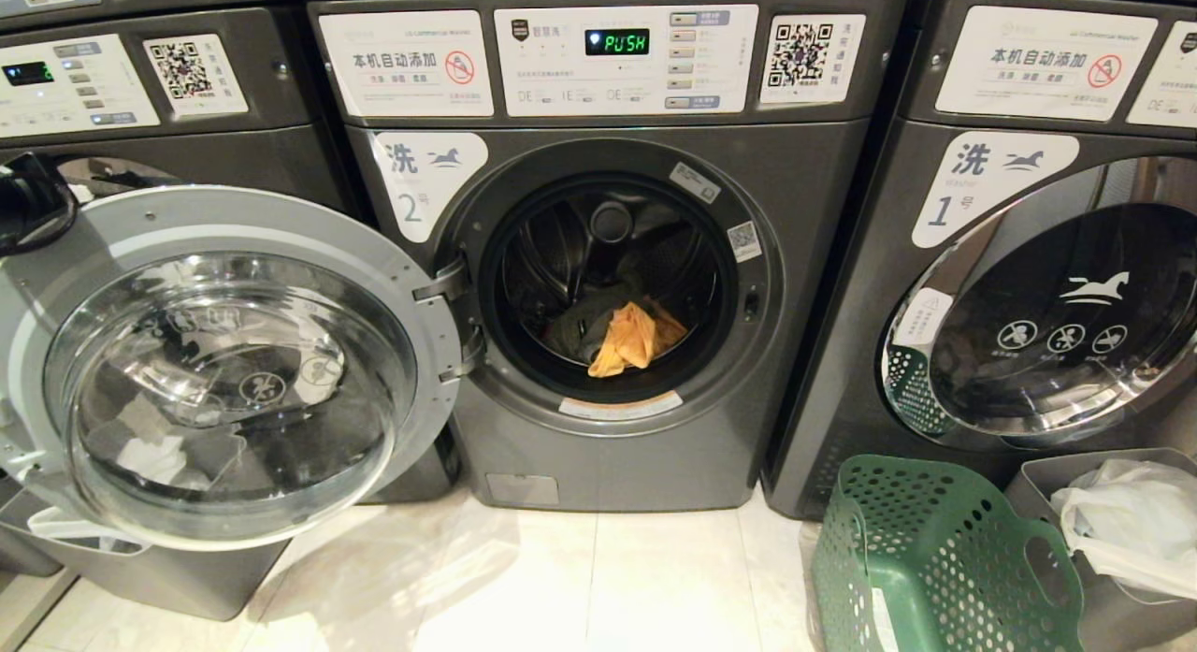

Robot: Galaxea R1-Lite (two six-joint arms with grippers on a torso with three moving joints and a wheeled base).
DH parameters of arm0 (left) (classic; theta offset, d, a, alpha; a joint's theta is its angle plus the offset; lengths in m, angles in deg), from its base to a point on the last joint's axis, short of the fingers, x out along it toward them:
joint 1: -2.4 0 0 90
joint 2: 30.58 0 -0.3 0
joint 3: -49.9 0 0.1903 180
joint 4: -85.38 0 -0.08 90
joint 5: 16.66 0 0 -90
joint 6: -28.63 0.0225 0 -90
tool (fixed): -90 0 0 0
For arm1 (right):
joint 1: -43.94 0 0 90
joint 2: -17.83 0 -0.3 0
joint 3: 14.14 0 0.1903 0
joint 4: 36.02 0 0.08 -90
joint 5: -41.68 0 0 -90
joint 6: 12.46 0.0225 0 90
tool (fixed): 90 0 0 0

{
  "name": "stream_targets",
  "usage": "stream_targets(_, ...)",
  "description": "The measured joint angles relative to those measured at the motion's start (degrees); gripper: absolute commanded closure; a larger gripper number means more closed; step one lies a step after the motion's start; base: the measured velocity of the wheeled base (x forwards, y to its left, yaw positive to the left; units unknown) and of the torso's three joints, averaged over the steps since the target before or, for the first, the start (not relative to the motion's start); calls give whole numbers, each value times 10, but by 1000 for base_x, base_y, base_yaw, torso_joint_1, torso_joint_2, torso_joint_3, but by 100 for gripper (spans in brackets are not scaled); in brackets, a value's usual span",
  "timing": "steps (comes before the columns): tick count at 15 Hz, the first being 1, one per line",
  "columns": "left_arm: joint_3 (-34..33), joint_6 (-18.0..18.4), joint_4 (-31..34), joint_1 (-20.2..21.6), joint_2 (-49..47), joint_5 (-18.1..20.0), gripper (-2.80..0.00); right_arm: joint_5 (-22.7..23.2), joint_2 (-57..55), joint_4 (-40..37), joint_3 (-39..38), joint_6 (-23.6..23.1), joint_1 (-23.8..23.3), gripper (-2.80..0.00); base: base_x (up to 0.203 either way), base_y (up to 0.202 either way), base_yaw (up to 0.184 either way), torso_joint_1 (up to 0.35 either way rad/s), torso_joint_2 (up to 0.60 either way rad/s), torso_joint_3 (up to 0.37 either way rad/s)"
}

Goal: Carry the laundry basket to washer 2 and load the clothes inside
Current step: Close the washing machine door with the left hand

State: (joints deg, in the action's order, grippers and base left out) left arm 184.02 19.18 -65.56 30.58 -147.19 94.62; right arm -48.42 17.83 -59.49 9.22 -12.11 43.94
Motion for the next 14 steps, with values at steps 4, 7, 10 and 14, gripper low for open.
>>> stream_targets(4, 0, 0, 107, -17, 39, 0, 0, 0, 0, 0, 0, 0, 0, 0, 0, 0, 0, 0, 0, 0)
stream_targets(7, -1, -1, 232, -36, 82, 4, 0, 0, 0, 0, 0, 0, 0, 0, 0, 0, 0, 0, 0, 0)
stream_targets(10, -4, -4, 378, -61, 127, 5, 0, 0, 0, 0, 0, 0, 0, 0, 0, 0, 0, 0, 0, 0)
stream_targets(14, -1, -28, 470, -149, 171, 6, 0, 0, 0, 0, 0, 0, 0, 0, 0, 0, 0, 0, 0, 0)
